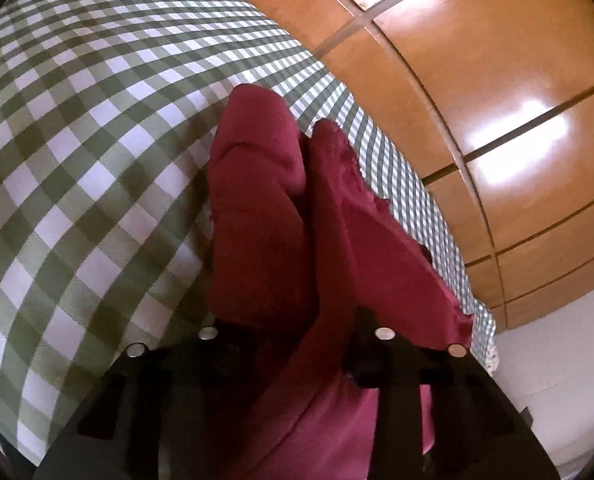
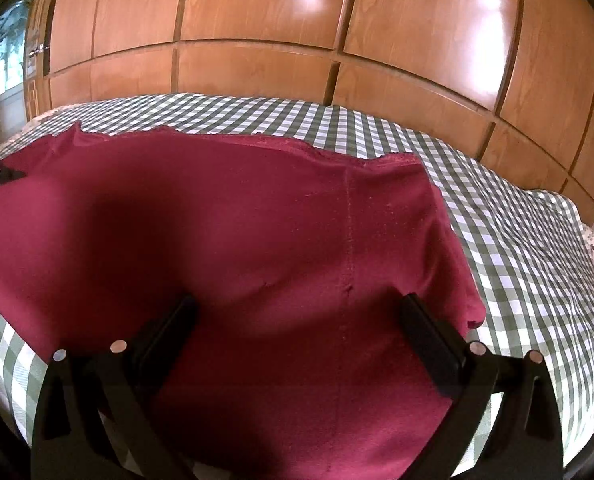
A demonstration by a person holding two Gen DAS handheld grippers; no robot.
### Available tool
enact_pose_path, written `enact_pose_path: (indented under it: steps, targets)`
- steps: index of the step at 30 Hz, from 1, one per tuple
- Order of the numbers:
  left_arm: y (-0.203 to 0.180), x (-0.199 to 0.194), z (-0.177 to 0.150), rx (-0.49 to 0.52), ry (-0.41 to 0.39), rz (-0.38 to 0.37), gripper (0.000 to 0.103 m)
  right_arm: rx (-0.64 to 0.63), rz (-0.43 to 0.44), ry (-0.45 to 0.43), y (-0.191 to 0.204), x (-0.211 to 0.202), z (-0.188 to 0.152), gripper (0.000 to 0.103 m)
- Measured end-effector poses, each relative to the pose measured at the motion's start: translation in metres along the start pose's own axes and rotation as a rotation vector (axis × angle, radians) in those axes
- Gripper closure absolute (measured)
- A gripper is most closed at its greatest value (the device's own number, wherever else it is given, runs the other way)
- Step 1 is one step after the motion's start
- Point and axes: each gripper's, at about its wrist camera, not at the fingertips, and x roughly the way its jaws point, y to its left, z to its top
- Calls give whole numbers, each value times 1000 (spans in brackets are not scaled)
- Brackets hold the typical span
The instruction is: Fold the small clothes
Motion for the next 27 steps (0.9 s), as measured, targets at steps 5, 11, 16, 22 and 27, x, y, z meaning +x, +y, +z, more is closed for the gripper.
enact_pose_path:
  steps: [5, 11, 16, 22, 27]
  targets:
    - [-29, -18, 1, 94, -58, 10, 74, -1, 1, 22, 0, -1, 3, 2]
    - [-66, -32, 7, 179, -107, -25, 74, -55, -50, 29, -9, -14, 16, 2]
    - [-92, -43, 8, 240, -127, -65, 74, -25, -97, 29, -35, -27, 13, 2]
    - [-120, -50, 6, 310, -136, -98, 74, 71, -175, 70, -71, -30, 2, 2]
    - [-148, -45, 2, 379, -111, -123, 76, 215, -119, 158, -93, -17, -15, 2]
